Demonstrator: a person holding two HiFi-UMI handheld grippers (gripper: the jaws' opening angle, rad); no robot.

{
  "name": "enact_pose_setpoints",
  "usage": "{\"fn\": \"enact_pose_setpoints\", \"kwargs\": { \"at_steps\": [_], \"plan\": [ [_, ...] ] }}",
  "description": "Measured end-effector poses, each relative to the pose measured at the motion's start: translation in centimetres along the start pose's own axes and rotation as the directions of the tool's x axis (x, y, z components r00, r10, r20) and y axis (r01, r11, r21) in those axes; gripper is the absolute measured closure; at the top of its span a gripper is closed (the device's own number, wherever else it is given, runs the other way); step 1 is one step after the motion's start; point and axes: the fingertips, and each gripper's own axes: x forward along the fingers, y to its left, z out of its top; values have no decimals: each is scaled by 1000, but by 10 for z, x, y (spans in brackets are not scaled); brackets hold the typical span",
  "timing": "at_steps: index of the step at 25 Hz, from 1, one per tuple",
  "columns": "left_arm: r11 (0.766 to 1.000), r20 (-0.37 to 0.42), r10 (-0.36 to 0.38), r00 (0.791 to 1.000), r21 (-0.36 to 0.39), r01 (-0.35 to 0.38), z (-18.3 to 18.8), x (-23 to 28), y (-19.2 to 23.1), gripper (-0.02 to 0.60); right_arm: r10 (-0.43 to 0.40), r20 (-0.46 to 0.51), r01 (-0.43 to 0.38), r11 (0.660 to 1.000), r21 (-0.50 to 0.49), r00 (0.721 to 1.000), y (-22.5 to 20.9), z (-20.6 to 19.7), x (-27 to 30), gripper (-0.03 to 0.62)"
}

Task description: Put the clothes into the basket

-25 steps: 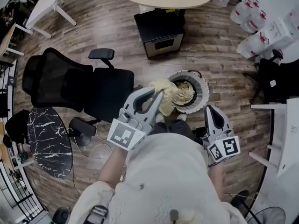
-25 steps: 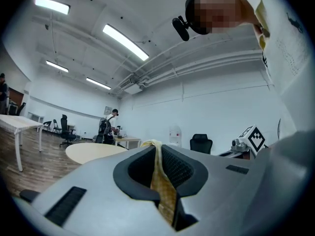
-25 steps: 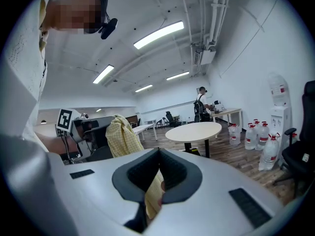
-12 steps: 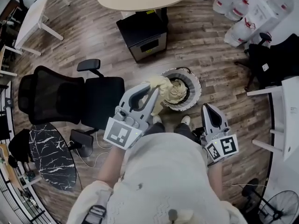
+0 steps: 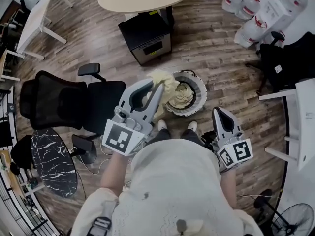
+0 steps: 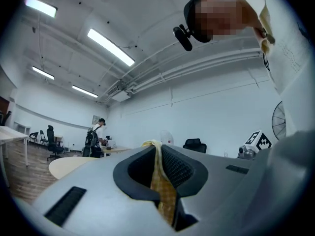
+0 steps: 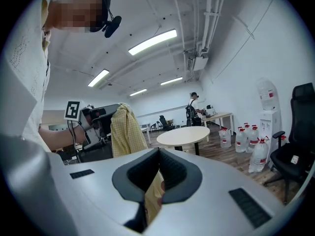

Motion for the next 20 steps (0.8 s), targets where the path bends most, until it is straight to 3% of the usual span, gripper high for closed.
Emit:
{"fn": "enact_pose_setpoints", "kwargs": {
  "at_steps": [6,20],
  "plan": [
    [999,48,-11,999,30,10,25,31,-25,531,29,19,-29,999,-14,999,-23,10,-13,584],
    [994,70,-71,995,92,64,53,100,-85,531,20,41,-19,1000,-6,999,-88,16,-52,584]
  ]
}}
